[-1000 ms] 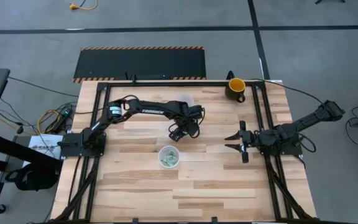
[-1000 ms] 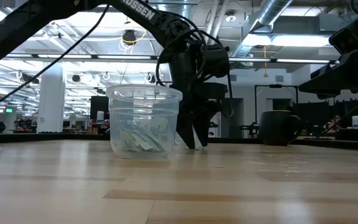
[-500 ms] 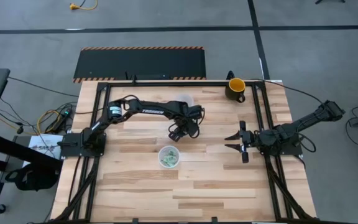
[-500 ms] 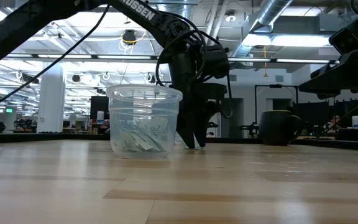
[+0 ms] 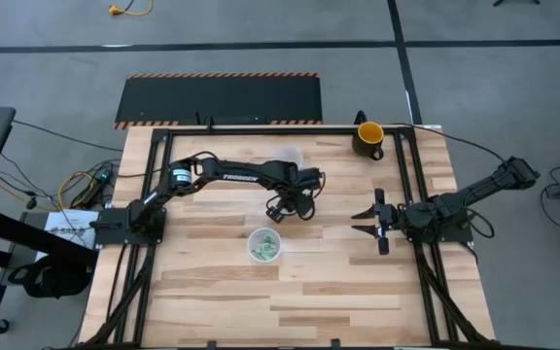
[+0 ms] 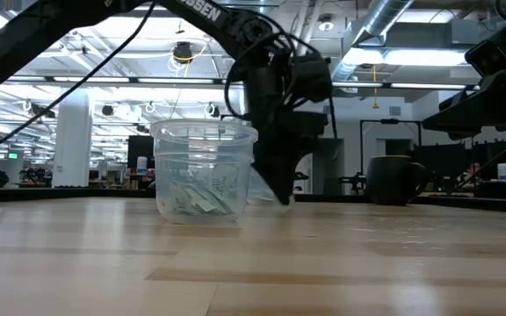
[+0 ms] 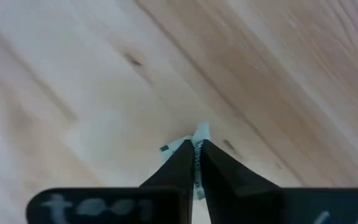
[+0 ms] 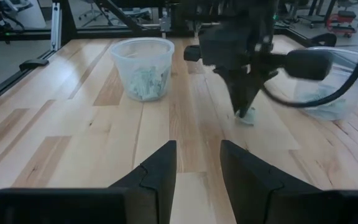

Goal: Pick and place items into bin
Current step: Put the top left stevia packet into the top bin

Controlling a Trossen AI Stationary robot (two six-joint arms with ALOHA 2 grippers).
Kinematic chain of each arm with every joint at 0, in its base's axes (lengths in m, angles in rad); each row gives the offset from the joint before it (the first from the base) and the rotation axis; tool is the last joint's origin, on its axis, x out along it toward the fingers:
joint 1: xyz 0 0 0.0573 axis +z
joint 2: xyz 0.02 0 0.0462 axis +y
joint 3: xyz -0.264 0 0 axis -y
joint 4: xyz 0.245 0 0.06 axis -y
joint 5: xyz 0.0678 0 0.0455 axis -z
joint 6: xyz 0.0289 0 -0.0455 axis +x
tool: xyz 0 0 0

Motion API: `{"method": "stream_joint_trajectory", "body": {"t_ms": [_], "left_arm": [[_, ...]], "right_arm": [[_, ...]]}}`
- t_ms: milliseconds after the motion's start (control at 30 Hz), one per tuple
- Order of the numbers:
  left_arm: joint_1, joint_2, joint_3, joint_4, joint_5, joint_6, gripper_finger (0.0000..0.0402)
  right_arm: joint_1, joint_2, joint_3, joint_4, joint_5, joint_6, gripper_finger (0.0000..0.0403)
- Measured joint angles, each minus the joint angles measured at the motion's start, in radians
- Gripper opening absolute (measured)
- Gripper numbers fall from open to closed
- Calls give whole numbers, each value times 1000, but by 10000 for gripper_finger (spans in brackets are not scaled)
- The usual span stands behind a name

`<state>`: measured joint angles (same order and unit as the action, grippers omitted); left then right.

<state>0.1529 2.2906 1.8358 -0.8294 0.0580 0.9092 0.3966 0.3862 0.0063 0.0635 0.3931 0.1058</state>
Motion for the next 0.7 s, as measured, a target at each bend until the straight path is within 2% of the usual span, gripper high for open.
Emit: {"method": "stream_joint_trajectory", "body": {"t_ms": [200,467,633,700], "left_arm": [[-9,-2,147,-83,-79,13,3],[14,-9,524,-402,-56,-21,2],[80,-157,422,-384,-99,-38,3],[125,-169,408,-430,-63,-83,4]], "right_arm": [[0,0,0,0,0,0,118],[0,0,0,0,0,0,118],[0,0,0,0,0,0,118],[0,0,0,0,0,0,118]]}}
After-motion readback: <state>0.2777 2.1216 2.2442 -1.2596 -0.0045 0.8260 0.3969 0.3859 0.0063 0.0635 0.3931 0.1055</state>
